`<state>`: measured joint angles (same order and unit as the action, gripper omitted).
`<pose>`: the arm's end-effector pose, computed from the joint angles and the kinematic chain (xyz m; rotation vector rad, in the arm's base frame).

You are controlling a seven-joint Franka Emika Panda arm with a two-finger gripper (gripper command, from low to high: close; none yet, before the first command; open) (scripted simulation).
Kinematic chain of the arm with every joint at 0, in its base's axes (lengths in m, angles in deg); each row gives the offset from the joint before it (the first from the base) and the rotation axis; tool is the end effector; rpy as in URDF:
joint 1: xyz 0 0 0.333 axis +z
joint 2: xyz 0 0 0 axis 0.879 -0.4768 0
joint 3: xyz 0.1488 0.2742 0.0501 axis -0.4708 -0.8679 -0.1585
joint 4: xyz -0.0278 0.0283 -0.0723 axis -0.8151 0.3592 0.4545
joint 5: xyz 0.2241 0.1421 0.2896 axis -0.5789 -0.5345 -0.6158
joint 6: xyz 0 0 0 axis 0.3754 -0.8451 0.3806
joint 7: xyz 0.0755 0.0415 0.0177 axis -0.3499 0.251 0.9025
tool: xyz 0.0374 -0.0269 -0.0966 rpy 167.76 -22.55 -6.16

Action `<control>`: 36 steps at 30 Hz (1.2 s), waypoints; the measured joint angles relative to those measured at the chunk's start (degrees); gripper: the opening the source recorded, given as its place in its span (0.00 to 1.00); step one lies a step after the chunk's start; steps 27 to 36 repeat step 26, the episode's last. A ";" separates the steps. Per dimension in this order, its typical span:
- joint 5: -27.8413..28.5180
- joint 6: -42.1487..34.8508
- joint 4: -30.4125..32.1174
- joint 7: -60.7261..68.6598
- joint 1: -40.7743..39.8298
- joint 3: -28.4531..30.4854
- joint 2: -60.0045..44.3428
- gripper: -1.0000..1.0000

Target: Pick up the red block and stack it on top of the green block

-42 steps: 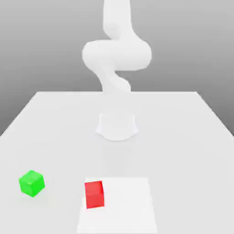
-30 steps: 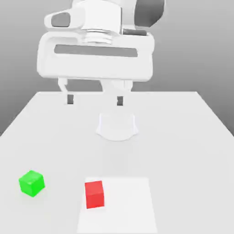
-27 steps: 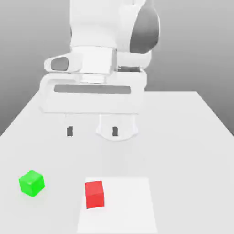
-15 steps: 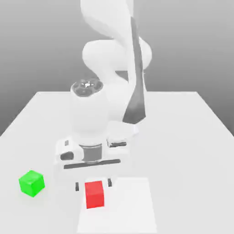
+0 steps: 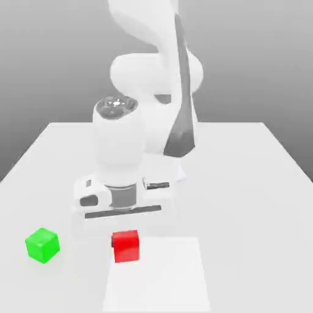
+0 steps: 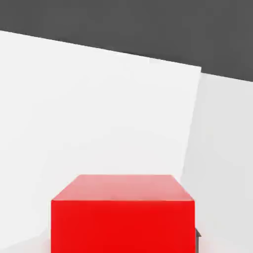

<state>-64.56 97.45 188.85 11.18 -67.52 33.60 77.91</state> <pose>0.3957 -0.0865 0.2109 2.9813 -0.9823 -0.0006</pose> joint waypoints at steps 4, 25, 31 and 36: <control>0.91 -1.96 -0.88 2.82 -4.52 2.06 1.14 0.00; -5.28 2.65 -4.52 18.83 -20.34 3.91 -7.39 1.00; -5.28 2.65 -4.52 18.83 -20.34 3.91 -7.39 1.00; -5.28 2.65 -4.52 18.83 -20.34 3.91 -7.39 1.00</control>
